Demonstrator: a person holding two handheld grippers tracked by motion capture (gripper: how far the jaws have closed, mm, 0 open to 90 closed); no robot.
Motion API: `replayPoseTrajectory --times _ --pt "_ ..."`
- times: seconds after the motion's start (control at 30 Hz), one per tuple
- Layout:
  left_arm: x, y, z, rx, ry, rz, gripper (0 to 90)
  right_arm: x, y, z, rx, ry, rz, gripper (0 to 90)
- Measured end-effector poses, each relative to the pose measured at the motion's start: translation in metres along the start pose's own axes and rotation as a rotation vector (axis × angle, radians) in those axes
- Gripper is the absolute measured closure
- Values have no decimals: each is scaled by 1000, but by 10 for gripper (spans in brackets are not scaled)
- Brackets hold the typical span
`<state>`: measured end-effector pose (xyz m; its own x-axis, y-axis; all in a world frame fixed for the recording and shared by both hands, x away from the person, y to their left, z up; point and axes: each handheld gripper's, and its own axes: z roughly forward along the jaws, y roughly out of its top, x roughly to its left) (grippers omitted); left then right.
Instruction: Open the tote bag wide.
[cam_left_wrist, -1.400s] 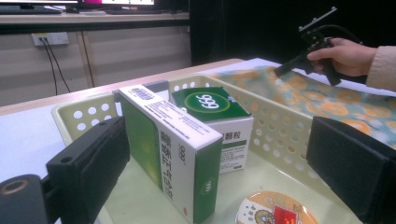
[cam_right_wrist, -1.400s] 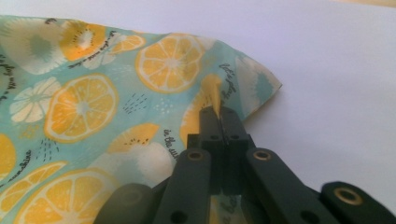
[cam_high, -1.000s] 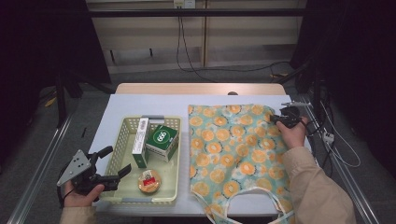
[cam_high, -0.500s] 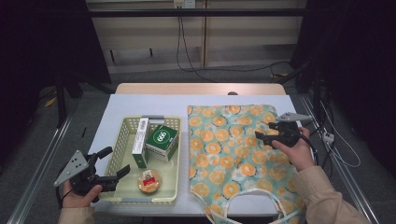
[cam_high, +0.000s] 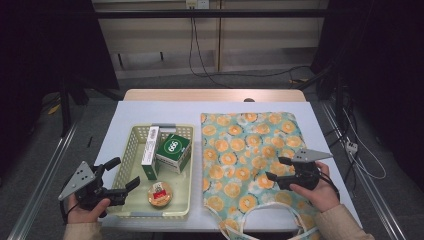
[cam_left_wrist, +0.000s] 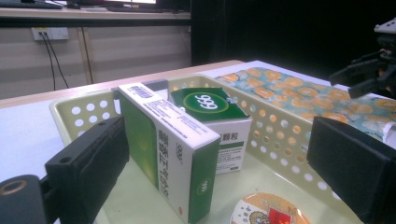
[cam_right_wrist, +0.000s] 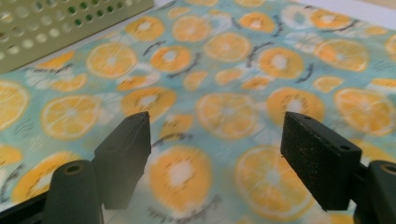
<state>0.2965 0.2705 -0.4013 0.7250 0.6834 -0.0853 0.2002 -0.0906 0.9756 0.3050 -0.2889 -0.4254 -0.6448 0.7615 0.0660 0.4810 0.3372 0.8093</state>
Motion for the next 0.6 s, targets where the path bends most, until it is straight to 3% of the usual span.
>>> replayPoseTrajectory --times 0.4,0.5,0.6 --pt "-1 0 -1 0 8 7 54 39 -18 3 65 122 -84 178" --pt "-2 0 0 5 4 10 54 48 -22 8 89 146 -128 210" --pt "-2 0 -1 5 8 11 54 54 -28 15 115 185 -161 307"
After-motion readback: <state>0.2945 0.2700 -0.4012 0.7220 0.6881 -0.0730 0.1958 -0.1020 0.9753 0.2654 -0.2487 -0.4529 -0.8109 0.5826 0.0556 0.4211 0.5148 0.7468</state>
